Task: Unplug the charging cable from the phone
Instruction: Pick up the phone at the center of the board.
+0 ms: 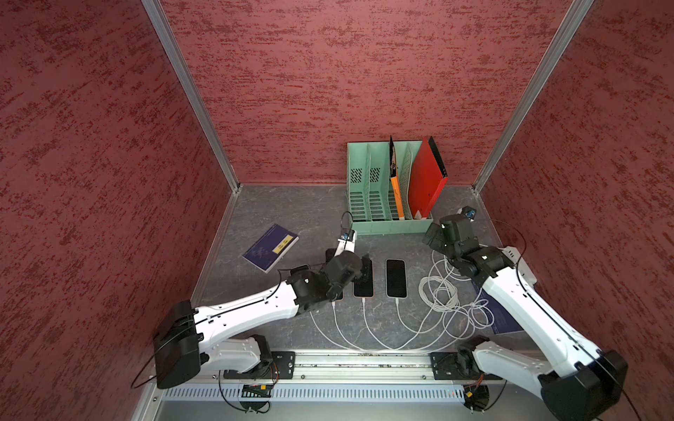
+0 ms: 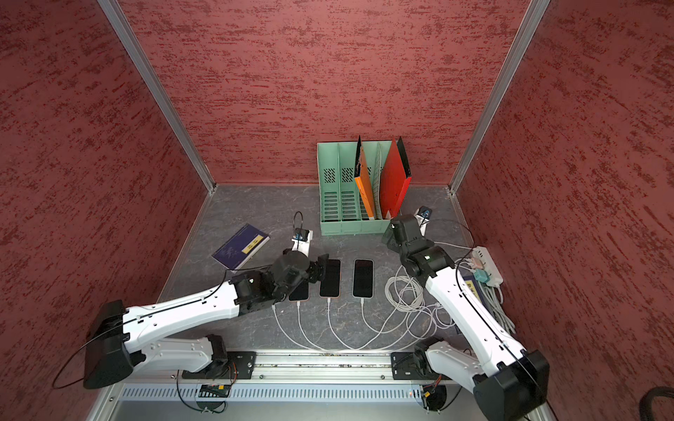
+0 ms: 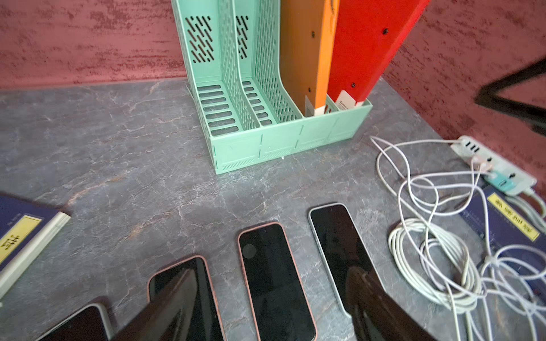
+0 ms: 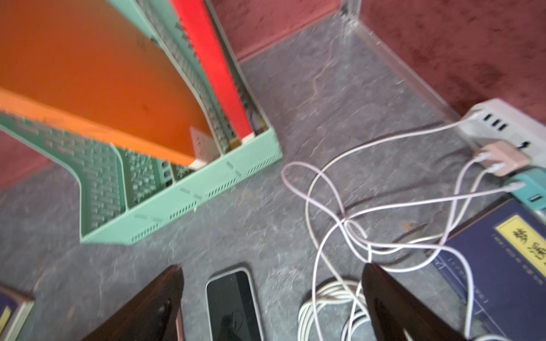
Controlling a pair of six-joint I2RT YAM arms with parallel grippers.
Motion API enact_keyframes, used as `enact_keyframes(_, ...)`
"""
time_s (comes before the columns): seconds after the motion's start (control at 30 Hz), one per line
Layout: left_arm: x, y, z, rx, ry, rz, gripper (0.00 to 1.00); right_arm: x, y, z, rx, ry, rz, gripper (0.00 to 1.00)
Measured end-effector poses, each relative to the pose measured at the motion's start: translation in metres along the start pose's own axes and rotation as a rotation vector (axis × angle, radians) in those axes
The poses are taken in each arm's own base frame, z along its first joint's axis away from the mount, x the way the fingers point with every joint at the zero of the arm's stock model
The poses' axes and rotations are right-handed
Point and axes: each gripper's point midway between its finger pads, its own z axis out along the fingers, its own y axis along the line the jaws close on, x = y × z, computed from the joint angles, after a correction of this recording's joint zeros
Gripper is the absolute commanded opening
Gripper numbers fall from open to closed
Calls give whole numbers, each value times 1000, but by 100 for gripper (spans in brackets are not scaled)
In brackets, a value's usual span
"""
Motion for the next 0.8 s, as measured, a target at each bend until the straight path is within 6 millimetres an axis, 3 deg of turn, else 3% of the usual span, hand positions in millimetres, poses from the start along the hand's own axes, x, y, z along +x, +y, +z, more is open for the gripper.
enact_keyframes(0.07, 8, 3, -7, -20, -7, 0, 95, 21, 32, 8, -31, 76, -66, 99)
enact_keyframes(0.13, 15, 17, -7, -63, 2, -33, 95, 57, 52, 23, -39, 172, -127, 98)
enact_keyframes(0.2, 22, 35, -4, -105, 25, -84, 96, 102, 57, 33, -36, 287, -180, 99)
enact_keyframes(0.3, 34, 51, -2, -118, 60, -148, 100, 135, 52, 37, -34, 382, -207, 99)
enact_keyframes(0.57, 47, 48, -5, -55, 110, -231, 100, 177, 58, 48, -26, 510, -250, 99)
enact_keyframes(0.8, 52, 44, -6, -31, 134, -266, 100, 186, 55, 53, -3, 535, -266, 98)
